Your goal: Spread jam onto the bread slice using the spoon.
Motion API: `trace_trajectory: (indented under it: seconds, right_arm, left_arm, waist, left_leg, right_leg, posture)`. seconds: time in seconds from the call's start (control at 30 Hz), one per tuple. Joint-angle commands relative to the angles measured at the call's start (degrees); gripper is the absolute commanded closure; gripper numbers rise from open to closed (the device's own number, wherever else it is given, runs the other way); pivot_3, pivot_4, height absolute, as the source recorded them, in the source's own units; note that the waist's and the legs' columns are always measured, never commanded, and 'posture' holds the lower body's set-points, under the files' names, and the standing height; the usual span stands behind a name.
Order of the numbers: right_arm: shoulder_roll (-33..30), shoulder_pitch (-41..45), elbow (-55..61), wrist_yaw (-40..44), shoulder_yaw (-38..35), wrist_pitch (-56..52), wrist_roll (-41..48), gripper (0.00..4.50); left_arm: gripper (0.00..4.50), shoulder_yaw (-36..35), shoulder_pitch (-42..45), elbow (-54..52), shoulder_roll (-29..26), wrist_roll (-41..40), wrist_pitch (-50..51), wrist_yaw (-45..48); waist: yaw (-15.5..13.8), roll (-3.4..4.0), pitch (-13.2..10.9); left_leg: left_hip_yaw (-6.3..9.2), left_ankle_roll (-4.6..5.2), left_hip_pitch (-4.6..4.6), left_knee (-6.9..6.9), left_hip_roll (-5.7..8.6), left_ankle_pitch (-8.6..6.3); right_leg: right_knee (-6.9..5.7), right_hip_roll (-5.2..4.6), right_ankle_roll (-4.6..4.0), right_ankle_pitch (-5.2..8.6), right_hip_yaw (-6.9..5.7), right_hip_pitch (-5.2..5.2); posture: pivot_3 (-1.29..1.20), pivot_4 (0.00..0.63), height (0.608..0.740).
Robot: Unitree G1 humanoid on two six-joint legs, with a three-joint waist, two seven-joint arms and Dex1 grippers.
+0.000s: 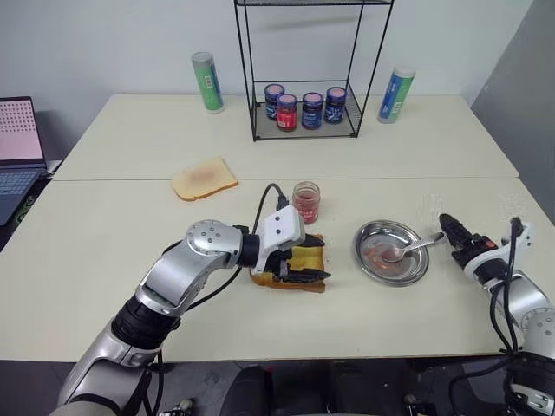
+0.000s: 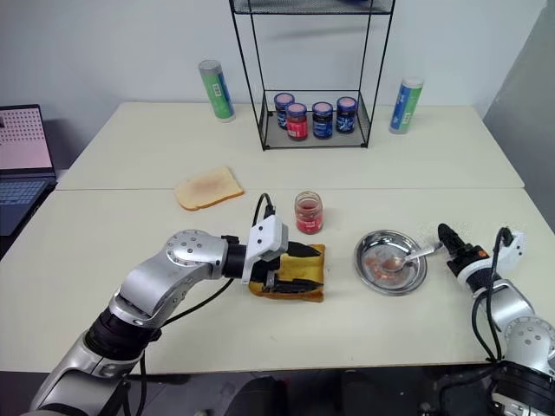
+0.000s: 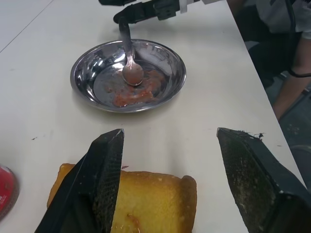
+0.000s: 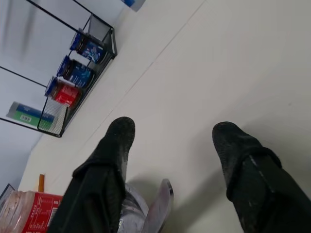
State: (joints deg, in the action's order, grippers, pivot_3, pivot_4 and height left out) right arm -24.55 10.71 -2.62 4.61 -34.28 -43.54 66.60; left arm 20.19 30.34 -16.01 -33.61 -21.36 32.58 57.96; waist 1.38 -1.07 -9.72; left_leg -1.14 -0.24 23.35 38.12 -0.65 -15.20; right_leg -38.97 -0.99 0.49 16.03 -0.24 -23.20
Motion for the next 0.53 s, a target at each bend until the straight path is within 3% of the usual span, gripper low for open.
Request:
trace_trajectory:
  seconds: [0.03, 0.13, 0.17, 0.27, 0.4, 0.53]
  right_arm:
    - [-7.8, 0.0, 3.1, 2.9, -0.9, -0.8, -3.4, 0.75]
    - [-17.0, -2.4, 7.0, 9.2, 4.5, -0.9, -11.4, 0.04]
    - [-18.2, -2.9, 7.5, 10.5, 5.5, -0.6, -12.6, 0.04]
    - [-30.0, -5.4, 15.4, 22.8, 12.9, 1.9, -20.4, 0.04]
    - [-39.2, -5.8, 27.2, 36.3, 16.5, -2.2, -16.1, 0.04]
    - [-41.9, -7.0, 35.5, 42.5, 19.9, -4.0, -14.1, 0.04]
  left_arm:
    - [1.32, -4.6, -1.0, -3.0, -2.2, -1.7, 1.2, 0.1]
    - [1.32, -9.4, -1.8, -3.2, -5.0, -4.2, 4.5, 0.0]
    - [1.32, -10.1, -1.9, -3.3, -5.5, -4.7, 5.2, -0.2]
    - [1.32, -18.9, -5.1, -1.4, -12.0, -7.4, 7.6, 1.6]
    - [1.32, -26.6, -10.5, 2.6, -20.5, -7.5, 7.3, 4.0]
    - [1.32, -29.7, -14.1, 3.1, -22.5, -7.2, 5.5, 4.4]
  waist:
    - [0.0, 0.03, 0.0]
    - [0.0, 0.15, -0.1]
    - [0.1, 0.13, -0.1]
    - [0.5, 0.09, -0.1]
    - [0.6, 0.07, -0.1]
    - [0.0, -0.14, -0.2]
  left_leg:
    - [0.00, 0.00, 0.00, 0.00, 0.00, 0.00]
    - [-0.10, 0.00, -0.01, -0.01, 0.02, 0.00]
    - [-0.12, 0.00, -0.02, -0.02, 0.01, 0.00]
    - [-0.14, 0.00, -0.13, -0.04, -0.06, 0.00]
    - [-0.35, 0.01, -0.48, -0.21, -0.22, -0.01]
    - [-0.31, -0.01, -0.42, -0.17, -0.26, -0.02]
  right_leg:
    - [0.00, 0.00, 0.00, 0.00, 0.00, 0.00]
    - [0.00, -0.03, 0.01, 0.01, 0.09, -0.02]
    - [0.01, -0.02, 0.02, 0.01, 0.10, -0.03]
    - [0.00, 0.07, 0.12, 0.07, 0.13, 0.01]
    - [-0.04, 0.33, 0.24, 0.15, 0.58, 0.01]
    - [0.04, 0.30, 0.29, 0.17, 0.48, 0.05]
  posture:
    - [0.00, 0.150, 0.740]
    - [0.00, 0.150, 0.740]
    - [0.00, 0.150, 0.740]
    - [0.00, 0.150, 0.740]
    - [0.00, 0.150, 0.740]
    - [0.00, 0.150, 0.740]
